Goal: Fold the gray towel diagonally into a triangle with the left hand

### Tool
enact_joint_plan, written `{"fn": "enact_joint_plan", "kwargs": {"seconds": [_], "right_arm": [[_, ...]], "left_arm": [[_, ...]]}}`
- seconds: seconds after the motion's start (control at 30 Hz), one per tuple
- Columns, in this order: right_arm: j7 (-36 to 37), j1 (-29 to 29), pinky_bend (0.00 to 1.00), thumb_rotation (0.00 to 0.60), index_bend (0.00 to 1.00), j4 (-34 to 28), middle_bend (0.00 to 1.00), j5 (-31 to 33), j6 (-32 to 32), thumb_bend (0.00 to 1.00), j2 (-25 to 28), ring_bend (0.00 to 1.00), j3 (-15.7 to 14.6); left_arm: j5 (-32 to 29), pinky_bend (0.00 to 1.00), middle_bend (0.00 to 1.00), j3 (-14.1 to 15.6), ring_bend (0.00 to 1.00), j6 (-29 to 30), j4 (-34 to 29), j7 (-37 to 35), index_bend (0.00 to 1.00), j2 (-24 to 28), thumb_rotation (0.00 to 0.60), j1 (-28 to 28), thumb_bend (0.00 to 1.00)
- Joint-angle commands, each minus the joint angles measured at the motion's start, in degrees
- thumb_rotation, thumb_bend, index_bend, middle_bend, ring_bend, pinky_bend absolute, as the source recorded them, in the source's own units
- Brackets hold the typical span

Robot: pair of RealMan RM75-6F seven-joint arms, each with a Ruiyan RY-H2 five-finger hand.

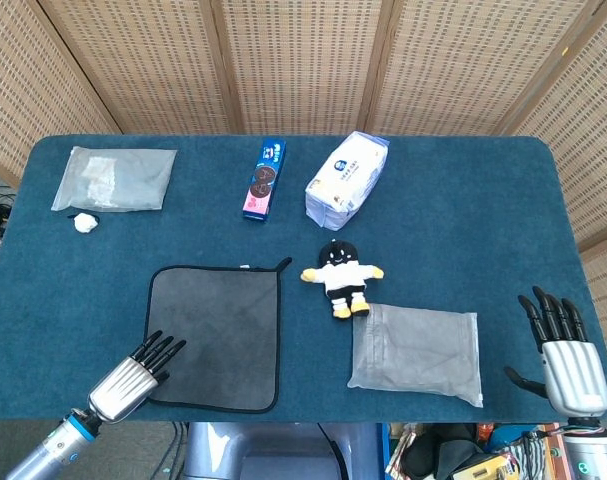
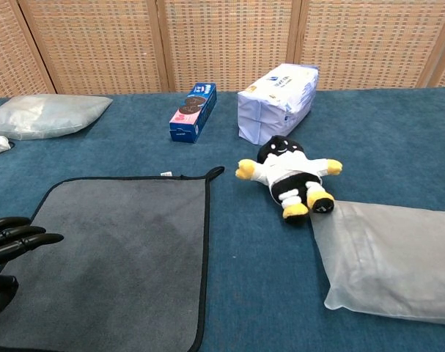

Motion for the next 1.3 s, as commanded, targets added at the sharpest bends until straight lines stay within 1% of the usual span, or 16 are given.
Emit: {"fn": "enact_joint_plan", "kwargs": {"seconds": [0.03, 0.4, 0.53, 0.73, 1.07, 1.3], "right_arm": [[0.0, 0.0, 0.0, 0.6, 0.0, 0.0, 0.0, 0.0, 0.1, 0.0, 0.0, 0.0, 0.0], [0.0, 0.0, 0.0, 0.6, 0.0, -0.1, 0.0, -0.1, 0.0, 0.0, 0.1, 0.0, -0.1], [0.1, 0.0, 0.0, 0.6, 0.0, -0.1, 0.0, -0.2, 0.1, 0.0, 0.1, 0.0, 0.0], [0.1, 0.0, 0.0, 0.6, 0.0, -0.1, 0.0, -0.4, 0.0, 0.0, 0.1, 0.0, -0.2], [0.1, 0.1, 0.0, 0.6, 0.0, -0.1, 0.0, -0.5, -0.2, 0.0, 0.1, 0.0, -0.3], [0.1, 0.1, 0.0, 0.6, 0.0, -0.1, 0.0, -0.5, -0.3, 0.0, 0.1, 0.0, -0.3]], "left_arm": [[0.0, 0.0, 0.0, -0.1, 0.0, 0.2, 0.2, 0.1, 0.58, -0.1, 0.6, 0.1, 0.25], [-1.7, 0.0, 0.0, -0.9, 0.0, -1.0, 0.5, 0.2, 0.58, -0.5, 0.6, -0.2, 0.25], [-1.7, 0.0, 0.0, -0.7, 0.0, -1.3, 0.3, 0.2, 0.6, -0.7, 0.6, -0.3, 0.3], [-1.8, 0.0, 0.0, -0.5, 0.0, -1.3, -0.1, 0.2, 0.6, -0.6, 0.6, -0.3, 0.32], [-2.4, 0.0, 0.0, -0.8, 0.0, -1.9, -1.3, 0.9, 0.6, 0.2, 0.6, -0.6, 0.43], [-2.7, 0.0, 0.0, -1.4, 0.0, -2.4, -2.6, 1.4, 0.6, 0.5, 0.6, -1.3, 0.44]]}}
